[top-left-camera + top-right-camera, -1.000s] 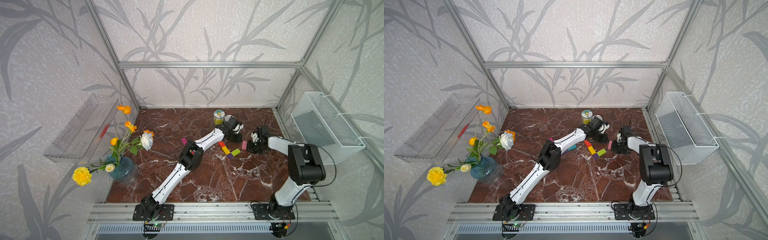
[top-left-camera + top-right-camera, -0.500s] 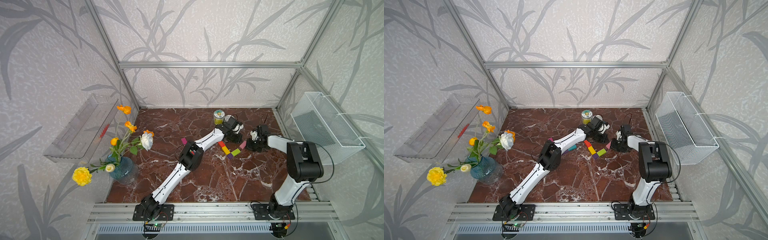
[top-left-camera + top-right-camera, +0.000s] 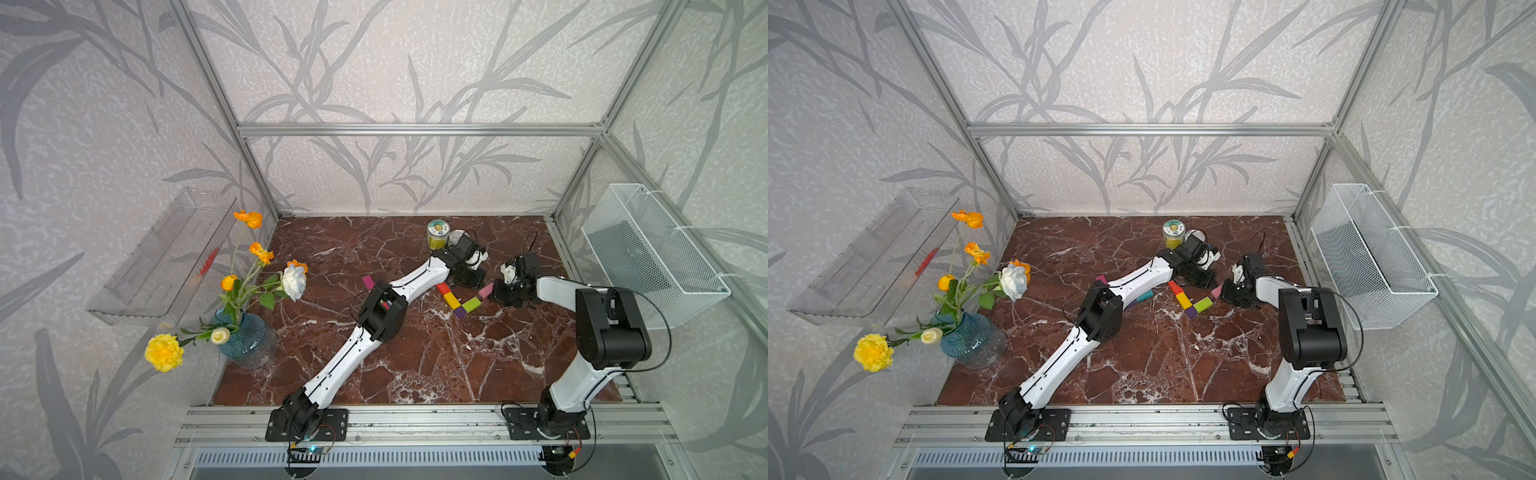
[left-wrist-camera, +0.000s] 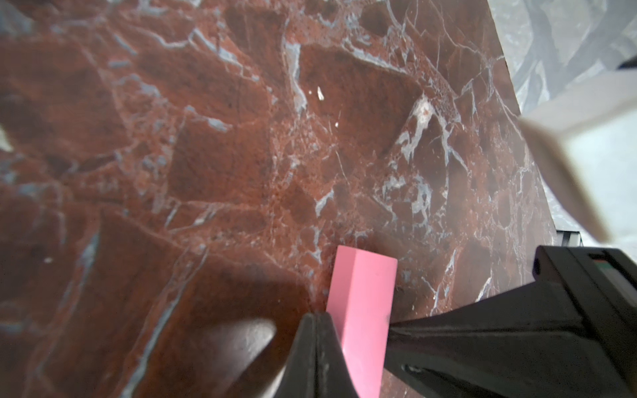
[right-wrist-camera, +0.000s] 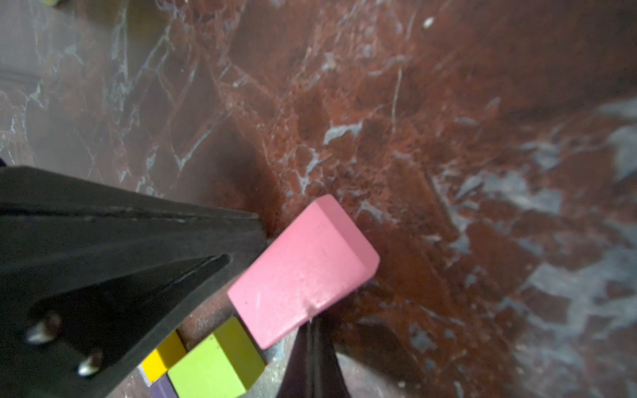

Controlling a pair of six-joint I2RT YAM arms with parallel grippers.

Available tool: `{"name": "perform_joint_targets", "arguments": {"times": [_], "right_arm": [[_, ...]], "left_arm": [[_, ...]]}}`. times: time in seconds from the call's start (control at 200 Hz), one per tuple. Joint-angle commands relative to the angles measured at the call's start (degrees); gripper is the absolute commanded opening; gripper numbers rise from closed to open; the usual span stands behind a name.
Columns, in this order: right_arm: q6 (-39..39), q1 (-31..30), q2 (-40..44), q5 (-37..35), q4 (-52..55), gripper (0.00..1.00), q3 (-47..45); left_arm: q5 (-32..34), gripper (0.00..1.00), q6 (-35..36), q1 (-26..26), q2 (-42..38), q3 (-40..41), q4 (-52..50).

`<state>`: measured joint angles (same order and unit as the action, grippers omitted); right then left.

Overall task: Assemble the letter v with building blocks
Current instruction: Assemble the building block at the center of the board.

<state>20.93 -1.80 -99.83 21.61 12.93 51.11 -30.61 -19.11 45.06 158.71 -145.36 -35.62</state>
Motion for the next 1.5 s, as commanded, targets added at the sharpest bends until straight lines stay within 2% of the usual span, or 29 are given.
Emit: {"name": "perform_joint_targets", "arguments": {"times": [0.0,0.445,1.495], "right_arm": [[0.3,-0.1,0.1,-1.0,2.8,0.0,-2.5],[0.4,-0.2,3.4,-0.8,1.6,0.0,-5.9],[0.1,-1.8,2.7,-1.1,2.8,0.0,-5.0]], "left_arm": [[-1.3,0.01,2.2,1.3,0.8,-1.1,-3.7],[-5.0,0.0,3.1,2.1,-1.0,2.2,-4.7],[-2.2,0.0,5.2,2.0,-5.3,7.9,-4.1]]}}
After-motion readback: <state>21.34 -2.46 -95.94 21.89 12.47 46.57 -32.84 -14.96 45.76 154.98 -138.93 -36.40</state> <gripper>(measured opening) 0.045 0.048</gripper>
